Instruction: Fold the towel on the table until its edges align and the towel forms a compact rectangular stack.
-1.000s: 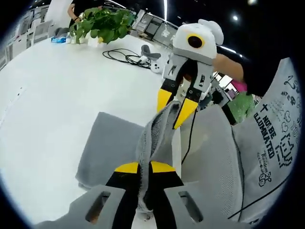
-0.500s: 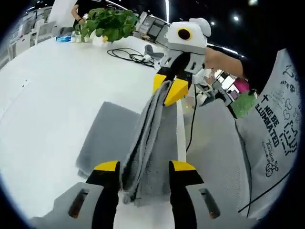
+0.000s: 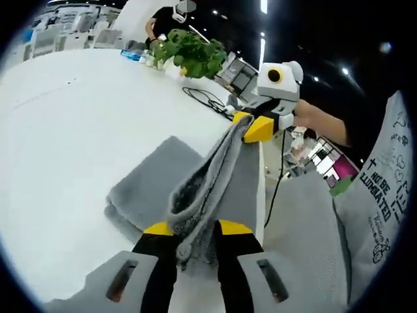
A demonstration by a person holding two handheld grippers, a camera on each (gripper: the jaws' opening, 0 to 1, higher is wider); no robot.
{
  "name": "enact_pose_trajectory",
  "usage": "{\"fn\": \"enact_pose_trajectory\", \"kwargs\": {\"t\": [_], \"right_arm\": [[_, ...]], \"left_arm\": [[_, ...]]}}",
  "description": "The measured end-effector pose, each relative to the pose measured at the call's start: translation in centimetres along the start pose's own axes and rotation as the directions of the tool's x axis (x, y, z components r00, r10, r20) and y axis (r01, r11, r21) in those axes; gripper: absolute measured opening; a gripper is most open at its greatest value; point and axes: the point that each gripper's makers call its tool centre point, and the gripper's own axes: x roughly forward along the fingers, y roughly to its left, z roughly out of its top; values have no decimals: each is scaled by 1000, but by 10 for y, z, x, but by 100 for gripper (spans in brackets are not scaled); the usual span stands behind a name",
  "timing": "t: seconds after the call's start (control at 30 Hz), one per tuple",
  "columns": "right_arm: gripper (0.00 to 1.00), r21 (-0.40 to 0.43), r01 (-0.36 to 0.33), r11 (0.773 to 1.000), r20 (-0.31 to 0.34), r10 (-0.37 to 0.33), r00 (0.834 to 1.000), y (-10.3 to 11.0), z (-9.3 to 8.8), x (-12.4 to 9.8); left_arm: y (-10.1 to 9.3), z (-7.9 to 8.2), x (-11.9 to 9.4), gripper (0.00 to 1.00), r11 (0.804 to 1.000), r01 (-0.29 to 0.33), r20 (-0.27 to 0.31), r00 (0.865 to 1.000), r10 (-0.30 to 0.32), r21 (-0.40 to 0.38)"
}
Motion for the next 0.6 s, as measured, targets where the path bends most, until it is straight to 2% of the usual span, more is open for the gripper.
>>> {"fn": "enact_pose_trajectory", "kwargs": {"t": [0.1,0.17,0.27,0.37,0.47,0.6], "right_arm": [[7,12,14,1000,9,-15,1000,-6,-2,2],[7,16,22,1000,19,-23,1000,-10,-1,2],[7,31,48,998,34,-49,998,-19,0,1],[7,53,74,996,42,-77,996,-32,-2,1],[7,61,90,994,49,-93,994,-40,-5,3],[7,100,121,988,67,-128,989,-54,-7,5]], "left_arm": [[4,4,2,16,999,-36,36,999,37,-30],[7,11,2,13,995,-83,85,993,87,-48],[4,21,1,11,994,-102,157,982,108,-46],[6,28,3,10,991,-110,195,973,123,-75],[9,31,4,10,990,-125,207,969,136,-68],[18,43,5,10,984,-156,266,948,174,-87]]}}
